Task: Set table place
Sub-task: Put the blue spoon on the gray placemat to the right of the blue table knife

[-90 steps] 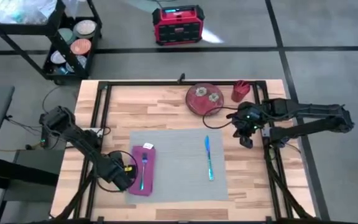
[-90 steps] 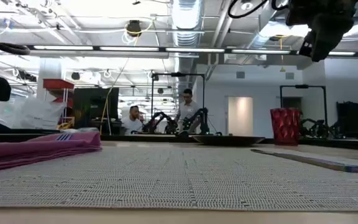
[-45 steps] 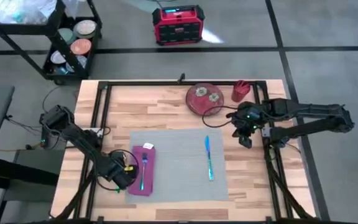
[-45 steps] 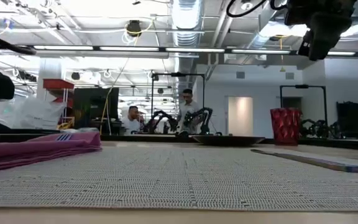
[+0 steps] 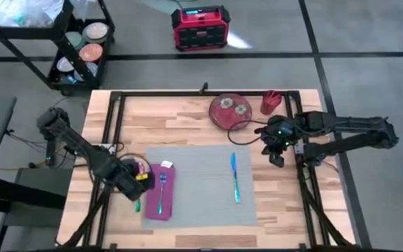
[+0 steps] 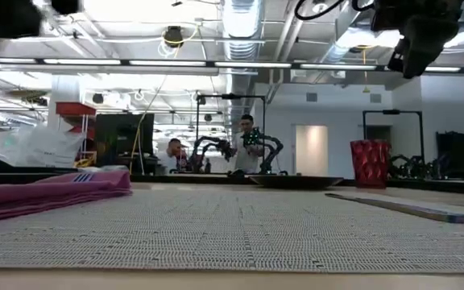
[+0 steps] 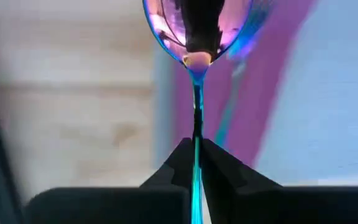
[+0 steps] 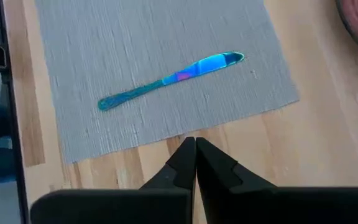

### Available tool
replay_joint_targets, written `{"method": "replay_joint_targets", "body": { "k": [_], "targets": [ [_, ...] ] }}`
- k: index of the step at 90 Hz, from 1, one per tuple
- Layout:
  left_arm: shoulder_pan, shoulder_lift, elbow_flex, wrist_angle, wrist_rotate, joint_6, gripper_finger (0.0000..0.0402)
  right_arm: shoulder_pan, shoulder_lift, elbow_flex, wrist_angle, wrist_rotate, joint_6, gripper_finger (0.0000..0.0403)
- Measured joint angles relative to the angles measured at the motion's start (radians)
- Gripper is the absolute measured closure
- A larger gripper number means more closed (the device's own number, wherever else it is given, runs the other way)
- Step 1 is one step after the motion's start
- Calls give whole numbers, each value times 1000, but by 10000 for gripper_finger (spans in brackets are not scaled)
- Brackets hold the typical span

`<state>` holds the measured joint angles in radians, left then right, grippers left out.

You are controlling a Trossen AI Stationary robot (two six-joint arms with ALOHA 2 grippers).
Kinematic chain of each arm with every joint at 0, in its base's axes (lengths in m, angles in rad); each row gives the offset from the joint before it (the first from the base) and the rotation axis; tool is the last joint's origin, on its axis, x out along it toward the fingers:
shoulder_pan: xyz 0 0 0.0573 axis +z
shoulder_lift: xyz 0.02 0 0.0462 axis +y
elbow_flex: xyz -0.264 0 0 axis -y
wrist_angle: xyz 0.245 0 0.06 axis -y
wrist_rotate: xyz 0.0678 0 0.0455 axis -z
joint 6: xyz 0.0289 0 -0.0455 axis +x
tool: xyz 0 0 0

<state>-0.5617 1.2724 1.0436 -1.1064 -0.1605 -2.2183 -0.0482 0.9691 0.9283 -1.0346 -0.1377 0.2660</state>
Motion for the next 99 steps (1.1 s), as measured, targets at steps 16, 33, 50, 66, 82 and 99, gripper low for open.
{"method": "replay_joint_targets", "body": {
  "k": [16,33,50,66,82,99],
  "targets": [
    [238,141,111,112,0,314,401,55,-10,0,-88,110,48,403],
    [453,405,332,276,59,717,401,105,-57,0,-215,167,147,403],
    [545,665,641,271,98,941,401,157,-125,0,-238,195,237,403],
    [549,906,937,313,186,1029,401,193,-160,0,-241,239,303,403],
    [525,1117,1214,282,322,1072,401,220,-164,0,-249,250,336,403],
    [494,1206,1294,352,376,987,402,240,-164,0,-248,259,363,403]
  ]
}}
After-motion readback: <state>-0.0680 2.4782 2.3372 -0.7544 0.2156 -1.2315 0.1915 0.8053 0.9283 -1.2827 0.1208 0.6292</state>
